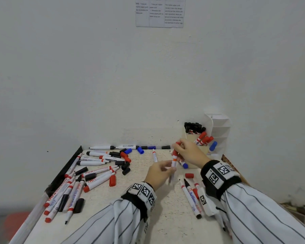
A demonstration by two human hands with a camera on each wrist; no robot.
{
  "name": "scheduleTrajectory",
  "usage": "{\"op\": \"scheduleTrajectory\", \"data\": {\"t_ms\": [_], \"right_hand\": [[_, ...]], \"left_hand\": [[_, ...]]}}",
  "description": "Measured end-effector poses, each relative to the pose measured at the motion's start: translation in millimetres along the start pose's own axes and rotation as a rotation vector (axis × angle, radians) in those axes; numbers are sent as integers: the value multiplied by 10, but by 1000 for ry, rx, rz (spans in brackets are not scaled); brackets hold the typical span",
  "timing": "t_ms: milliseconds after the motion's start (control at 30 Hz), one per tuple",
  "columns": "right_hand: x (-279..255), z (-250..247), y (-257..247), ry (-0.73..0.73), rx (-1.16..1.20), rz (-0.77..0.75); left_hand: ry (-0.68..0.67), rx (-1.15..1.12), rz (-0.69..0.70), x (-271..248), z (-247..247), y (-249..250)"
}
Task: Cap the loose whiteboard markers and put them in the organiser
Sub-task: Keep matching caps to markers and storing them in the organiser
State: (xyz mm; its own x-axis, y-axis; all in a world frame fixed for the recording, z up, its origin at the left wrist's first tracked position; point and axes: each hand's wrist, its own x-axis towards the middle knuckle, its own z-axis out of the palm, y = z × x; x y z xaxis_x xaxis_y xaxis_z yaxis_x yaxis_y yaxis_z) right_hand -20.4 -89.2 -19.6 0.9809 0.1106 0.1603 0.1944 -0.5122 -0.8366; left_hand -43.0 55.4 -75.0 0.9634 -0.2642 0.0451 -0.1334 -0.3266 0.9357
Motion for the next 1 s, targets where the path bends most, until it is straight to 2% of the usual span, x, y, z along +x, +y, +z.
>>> {"op": "scheduleTrajectory", "data": {"t_ms": [67, 167, 300, 400, 500, 600, 700, 833, 1000], "right_hand": [[2, -145, -11, 68, 15, -24], [22, -375, 13, 224, 72, -49], [3, -689, 37, 412, 86, -76], [13, -888, 102, 582, -9, -108], [82, -1014, 200, 683, -52, -119], [165, -1042, 257, 711, -71, -107], [233, -967, 287, 654, -88, -81], [315, -848, 306, 594, -120, -50], [403, -800, 317, 564, -135, -47]], "left_hand": [[-1, 72, -20, 56, 156, 17], [-19, 160, -160, 110, 384, 5], [-162, 397, -346, 142, 641, -59], [-180, 523, -391, 186, 720, -104], [-183, 540, -422, 270, 705, -150], [-164, 476, -464, 325, 625, -159], [-85, 464, -439, 373, 518, -181], [35, 320, -420, 402, 323, -232], [108, 211, -420, 433, 36, -304]]}}
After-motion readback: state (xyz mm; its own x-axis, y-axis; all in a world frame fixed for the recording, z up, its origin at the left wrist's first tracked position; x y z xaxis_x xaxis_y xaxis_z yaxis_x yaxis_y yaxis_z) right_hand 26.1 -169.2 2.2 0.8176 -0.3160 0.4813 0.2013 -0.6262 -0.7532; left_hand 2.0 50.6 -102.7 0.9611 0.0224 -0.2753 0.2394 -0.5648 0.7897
